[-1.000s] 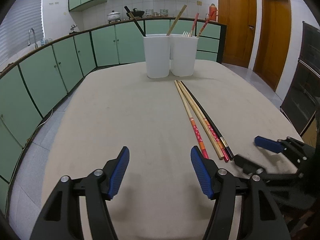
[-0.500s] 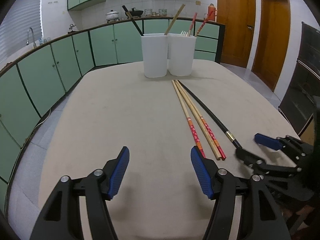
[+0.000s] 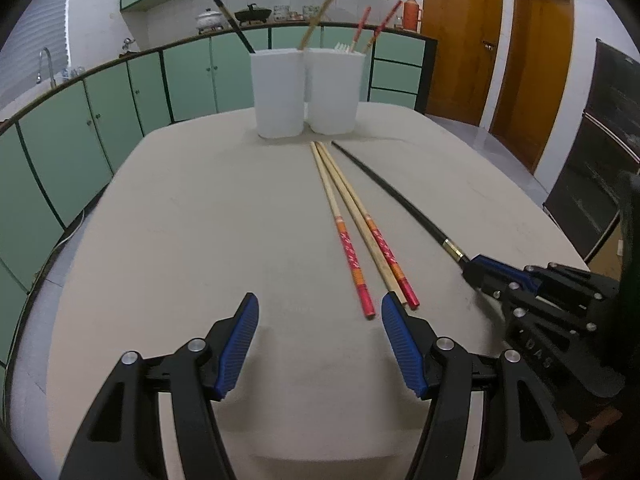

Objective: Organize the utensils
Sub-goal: 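Grasp the long black chopstick with the right tool while the left tool grasps a red chopstick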

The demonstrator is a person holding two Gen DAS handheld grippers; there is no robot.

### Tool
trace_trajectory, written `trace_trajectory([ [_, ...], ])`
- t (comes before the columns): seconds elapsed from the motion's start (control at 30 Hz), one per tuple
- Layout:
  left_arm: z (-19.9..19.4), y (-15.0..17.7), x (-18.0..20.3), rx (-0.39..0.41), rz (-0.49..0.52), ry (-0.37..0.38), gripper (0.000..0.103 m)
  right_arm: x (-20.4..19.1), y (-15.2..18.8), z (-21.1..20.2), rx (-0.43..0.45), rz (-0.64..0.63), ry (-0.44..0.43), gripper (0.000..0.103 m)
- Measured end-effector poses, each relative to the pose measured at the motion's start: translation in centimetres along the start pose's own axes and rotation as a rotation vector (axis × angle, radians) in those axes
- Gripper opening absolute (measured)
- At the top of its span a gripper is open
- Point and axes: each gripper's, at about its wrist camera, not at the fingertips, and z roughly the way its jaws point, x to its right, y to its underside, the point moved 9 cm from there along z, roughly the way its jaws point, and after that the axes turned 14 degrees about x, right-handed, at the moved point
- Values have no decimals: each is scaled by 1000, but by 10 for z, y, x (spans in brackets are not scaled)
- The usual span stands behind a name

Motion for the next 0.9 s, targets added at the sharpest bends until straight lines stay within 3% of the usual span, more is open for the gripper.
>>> trace_trajectory([
  [0.33,18,8,6,-22,-7,-26,59,4,2,-1,5,15,-4,6],
  [0.4,19,7,5,-13,-9,-37,44,4,2,-1,6,19,-5,6],
  [0.53,20,6,4,-2,-6,-53,25,5,1,-1,7,25,-9,6],
  [0.6,20,6,6,1,-3,-40,6,5,2,0,5,24,-10,6],
  [0.9,10,-2,8,7,5,-17,5,5,-7,-7,-12,-32,-5,6],
])
